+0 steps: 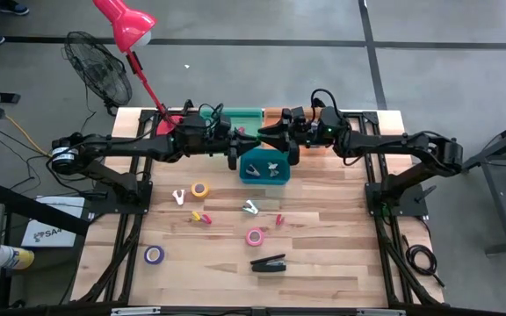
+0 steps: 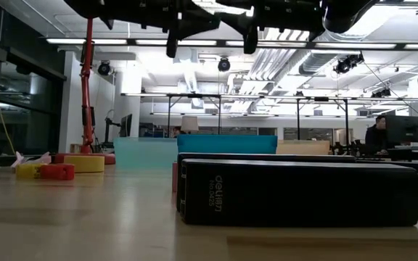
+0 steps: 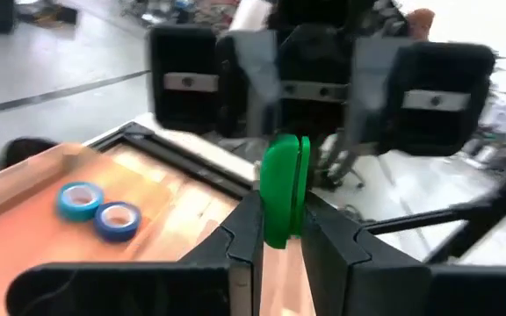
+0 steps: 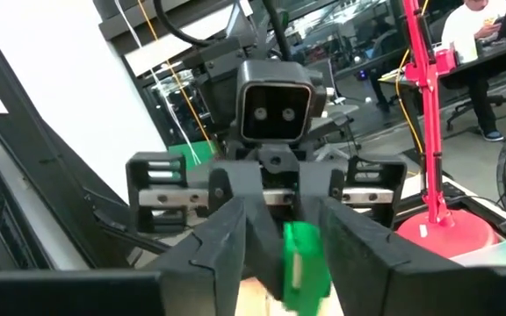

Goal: Pick and place Stapler, Stapler remover, tape
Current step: Put the green stapler into the green bin

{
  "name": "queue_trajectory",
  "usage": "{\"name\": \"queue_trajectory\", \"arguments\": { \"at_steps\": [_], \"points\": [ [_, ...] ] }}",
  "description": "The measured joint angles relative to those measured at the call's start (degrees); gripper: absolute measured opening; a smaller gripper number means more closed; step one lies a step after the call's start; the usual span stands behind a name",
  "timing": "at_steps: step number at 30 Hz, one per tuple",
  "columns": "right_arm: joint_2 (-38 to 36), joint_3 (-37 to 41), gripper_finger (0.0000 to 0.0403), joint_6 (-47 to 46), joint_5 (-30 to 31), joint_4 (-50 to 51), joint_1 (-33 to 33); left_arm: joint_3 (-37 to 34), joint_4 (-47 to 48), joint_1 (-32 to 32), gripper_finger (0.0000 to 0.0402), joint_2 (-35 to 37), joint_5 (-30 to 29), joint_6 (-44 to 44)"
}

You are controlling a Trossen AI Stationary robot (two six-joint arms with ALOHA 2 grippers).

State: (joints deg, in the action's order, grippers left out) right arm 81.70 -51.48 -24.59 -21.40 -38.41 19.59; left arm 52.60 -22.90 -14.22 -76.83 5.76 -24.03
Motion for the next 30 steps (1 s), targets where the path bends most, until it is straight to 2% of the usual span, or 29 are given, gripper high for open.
{"name": "queue_trajectory", "arguments": {
  "at_steps": [8, 12, 20, 24, 30],
  "points": [
    [0.0, 0.0, 0.0149, -1.8, -0.2, 1.1, 1.8, 0.0, 12.8, -0.8, 0.0051, 0.0, -16.6, -2.1],
    [0.0, 0.0, 0.0149, -2.4, -0.2, 2.9, 2.7, 0.0, 21.7, -3.6, 0.0051, 0.0, -19.4, -6.3],
    [0.0, 0.0, 0.0149, -2.2, -1.2, 4.7, 3.5, 0.0, 34.4, -12.0, 0.0051, -0.2, -17.6, -8.0],
    [0.0, 0.0, 0.0149, -2.1, -1.2, 6.0, 3.7, -0.1, 35.3, -16.1, 0.0051, -2.5, -12.5, -5.3],
    [0.0, 0.0, 0.0149, -2.0, -1.1, 6.5, 3.7, -0.1, 35.1, -20.4, 0.0051, -8.4, -8.6, -4.8]
  ]
}}
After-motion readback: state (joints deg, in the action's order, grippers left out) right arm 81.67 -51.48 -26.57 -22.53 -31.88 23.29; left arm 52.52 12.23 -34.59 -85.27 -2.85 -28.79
